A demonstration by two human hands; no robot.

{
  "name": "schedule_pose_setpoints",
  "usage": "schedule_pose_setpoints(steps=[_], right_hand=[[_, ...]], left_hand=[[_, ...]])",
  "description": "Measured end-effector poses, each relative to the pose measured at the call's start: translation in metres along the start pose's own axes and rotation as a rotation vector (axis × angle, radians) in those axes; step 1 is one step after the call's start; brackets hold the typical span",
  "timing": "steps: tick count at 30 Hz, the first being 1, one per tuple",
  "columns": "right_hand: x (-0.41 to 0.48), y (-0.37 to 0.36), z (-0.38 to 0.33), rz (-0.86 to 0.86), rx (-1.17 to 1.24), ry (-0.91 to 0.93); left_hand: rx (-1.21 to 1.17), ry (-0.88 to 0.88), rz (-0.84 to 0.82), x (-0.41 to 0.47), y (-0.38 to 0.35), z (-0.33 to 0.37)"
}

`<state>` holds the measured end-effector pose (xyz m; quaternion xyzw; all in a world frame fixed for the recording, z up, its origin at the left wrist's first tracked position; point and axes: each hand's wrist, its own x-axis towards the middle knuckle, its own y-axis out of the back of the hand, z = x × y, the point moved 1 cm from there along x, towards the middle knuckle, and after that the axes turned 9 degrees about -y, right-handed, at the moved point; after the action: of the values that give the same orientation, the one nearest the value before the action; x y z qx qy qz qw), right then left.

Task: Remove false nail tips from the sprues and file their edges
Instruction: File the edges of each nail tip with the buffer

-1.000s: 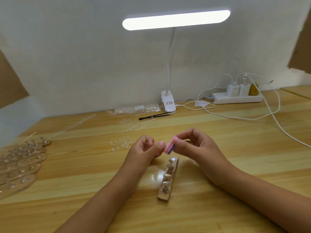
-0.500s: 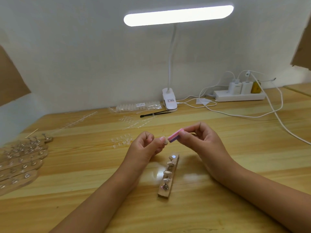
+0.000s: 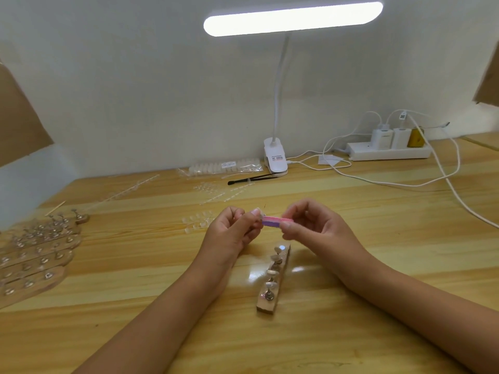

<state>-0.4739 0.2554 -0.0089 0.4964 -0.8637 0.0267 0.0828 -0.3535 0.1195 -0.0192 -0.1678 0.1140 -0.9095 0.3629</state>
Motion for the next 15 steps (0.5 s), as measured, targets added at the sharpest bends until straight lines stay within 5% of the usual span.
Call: schedule_pose_setpoints(steps=[15], right_hand=[[0.0015, 0.0013, -0.0028, 0.060, 0.091, 0.000]], left_hand=[[0.061, -0.020, -0.045, -0.0016, -0.0015, -0.0006]])
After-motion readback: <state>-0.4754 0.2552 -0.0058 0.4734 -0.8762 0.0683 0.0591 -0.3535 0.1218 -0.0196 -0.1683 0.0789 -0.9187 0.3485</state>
